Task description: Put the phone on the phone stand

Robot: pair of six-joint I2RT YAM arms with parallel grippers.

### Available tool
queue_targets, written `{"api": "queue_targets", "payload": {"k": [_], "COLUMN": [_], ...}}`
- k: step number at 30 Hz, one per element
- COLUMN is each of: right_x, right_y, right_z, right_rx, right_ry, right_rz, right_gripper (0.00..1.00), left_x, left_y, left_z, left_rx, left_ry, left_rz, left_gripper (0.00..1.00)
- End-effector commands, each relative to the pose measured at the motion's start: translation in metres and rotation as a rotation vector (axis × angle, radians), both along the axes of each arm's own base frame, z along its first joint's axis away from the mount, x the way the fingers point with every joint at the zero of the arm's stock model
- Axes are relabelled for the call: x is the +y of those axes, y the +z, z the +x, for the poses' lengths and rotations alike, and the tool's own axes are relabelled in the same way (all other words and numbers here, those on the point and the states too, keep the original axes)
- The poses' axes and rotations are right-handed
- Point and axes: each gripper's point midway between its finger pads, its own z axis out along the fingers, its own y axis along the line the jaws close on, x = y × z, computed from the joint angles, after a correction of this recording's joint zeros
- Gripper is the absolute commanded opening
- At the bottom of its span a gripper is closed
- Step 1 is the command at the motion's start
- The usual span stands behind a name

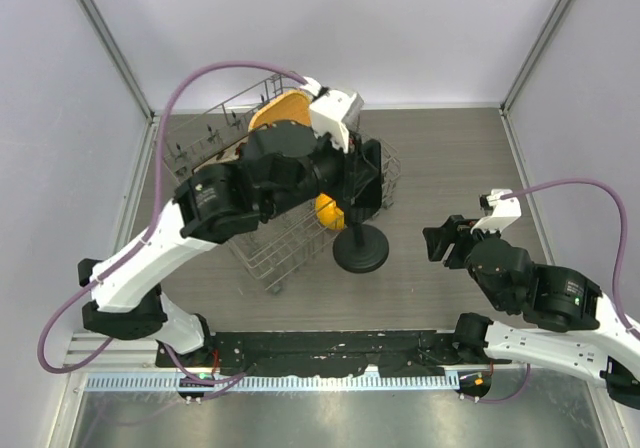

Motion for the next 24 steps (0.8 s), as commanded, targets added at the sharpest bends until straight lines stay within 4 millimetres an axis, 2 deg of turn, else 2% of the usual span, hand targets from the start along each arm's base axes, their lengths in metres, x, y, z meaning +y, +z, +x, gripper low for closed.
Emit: {"api": "queue_targets", "payload": {"k": [1,2,4,6,8,9,10,11,13,15,16,18,20,21,22,23,24], "right_x": [-0.005,-0.004,-0.002,0.001,0.001,0.002,0.002,0.002,0.000,0.000,0.002,0.004,0.007,0.009,0.010,0.012,0.014], "right_y": [0.027,0.028,0.029,0.028,0.029,0.028,0.028,0.028,0.028,0.028,0.028,0.030,0.032,0.034,0.034,0.035,0.036], "right_z": [0.004,0.004,0.004,0.004,0.004,0.004,0.004,0.004,0.005,0.006,0.007,0.008,0.009,0.010,0.010,0.011,0.011], "right_rx": [-0.068,-0.067,-0.069,-0.067,-0.068,-0.067,-0.068,-0.068,-0.072,-0.077,-0.077,-0.085,-0.088,-0.094,-0.096,-0.097,-0.100], "right_ry": [-0.025,-0.018,-0.010,0.000,0.007,0.009,0.010,0.013,0.006,0.003,0.005,0.016,0.023,0.022,0.030,0.035,0.037], "right_rz": [0.058,0.058,0.062,0.054,0.045,0.039,0.036,0.031,0.019,0.004,-0.005,-0.011,-0.016,-0.010,-0.018,-0.019,-0.015], "right_gripper": [0.61,0.61,0.61,0.61,0.61,0.61,0.61,0.61,0.61,0.61,0.61,0.62,0.62,0.62,0.62,0.62,0.62], "left_x": [0.053,0.066,0.102,0.137,0.182,0.196,0.221,0.239,0.268,0.309,0.322,0.359,0.382,0.391,0.403,0.390,0.409], "left_y": [0.099,0.106,0.134,0.144,0.153,0.150,0.158,0.152,0.155,0.152,0.152,0.143,0.130,0.123,0.120,0.102,0.096], "left_z": [0.010,0.015,0.019,0.030,0.036,0.039,0.035,0.036,0.031,0.021,0.017,0.005,-0.004,-0.007,-0.013,-0.009,-0.018], "left_rx": [-0.124,-0.147,-0.233,-0.292,-0.351,-0.364,-0.391,-0.388,-0.388,-0.383,-0.374,-0.346,-0.323,-0.327,-0.268,-0.266,-0.267], "left_ry": [0.154,0.207,0.301,0.445,0.607,0.671,0.729,0.813,0.900,0.991,1.029,1.115,1.177,1.200,1.266,1.272,1.260], "left_rz": [-0.218,-0.216,-0.241,-0.221,-0.170,-0.138,-0.132,-0.092,-0.089,-0.058,-0.067,-0.028,0.011,0.108,0.040,0.120,0.211], "left_gripper": [0.00,0.00,0.00,0.00,0.00,0.00,0.00,0.00,0.00,0.00,0.00,0.00,0.00,0.00,0.00,0.00,0.00]}}
